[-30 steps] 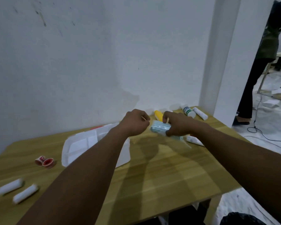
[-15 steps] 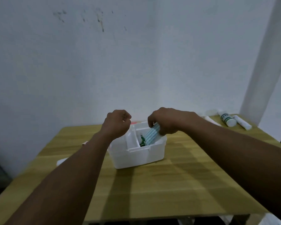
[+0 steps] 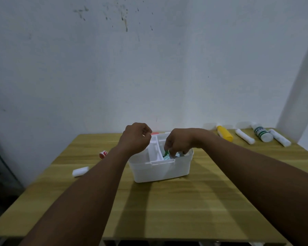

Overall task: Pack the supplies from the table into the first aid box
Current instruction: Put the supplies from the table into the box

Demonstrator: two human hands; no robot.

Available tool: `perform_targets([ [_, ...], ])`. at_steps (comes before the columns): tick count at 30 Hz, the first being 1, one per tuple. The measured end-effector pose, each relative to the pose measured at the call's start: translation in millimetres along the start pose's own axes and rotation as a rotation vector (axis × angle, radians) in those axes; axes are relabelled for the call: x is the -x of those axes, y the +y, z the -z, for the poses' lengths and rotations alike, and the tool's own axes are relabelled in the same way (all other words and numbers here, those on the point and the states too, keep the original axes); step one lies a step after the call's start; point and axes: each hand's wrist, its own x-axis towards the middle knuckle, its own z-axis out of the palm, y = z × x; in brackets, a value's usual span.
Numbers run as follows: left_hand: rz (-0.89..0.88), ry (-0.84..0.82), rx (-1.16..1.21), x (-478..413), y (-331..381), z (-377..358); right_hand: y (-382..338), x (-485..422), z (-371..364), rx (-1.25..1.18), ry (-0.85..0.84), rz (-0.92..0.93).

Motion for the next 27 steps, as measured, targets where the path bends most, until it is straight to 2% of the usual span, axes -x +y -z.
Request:
perform_targets([
  [5,-0.001,0.015,-0.003,-1,-4,1,-6,7,-1,-0.358,0.114,-0.209],
  [9,-0.01,0.022,-0.013,-1,-4,-2,-19,9,-5,-0.461,0.088,-0.292],
  [14,-0.03,0.008,-0.008,2,-2,-3,-21,7,-14,-0.557,0.089,-0.311],
  [17,-0.032,0.005,-0.008,2,-3,-4,-20,6,-12,-0.566,0.1,-0.314],
  [23,-0.037,0.009,-0.013,0,-4,-6,-21,3,-8,-0.39,0.1,-0.338],
  [27,-0.043,-0.001,-0.006,0,-3,-10,-22,-4,-18,-0.429,0.08,-0.308],
])
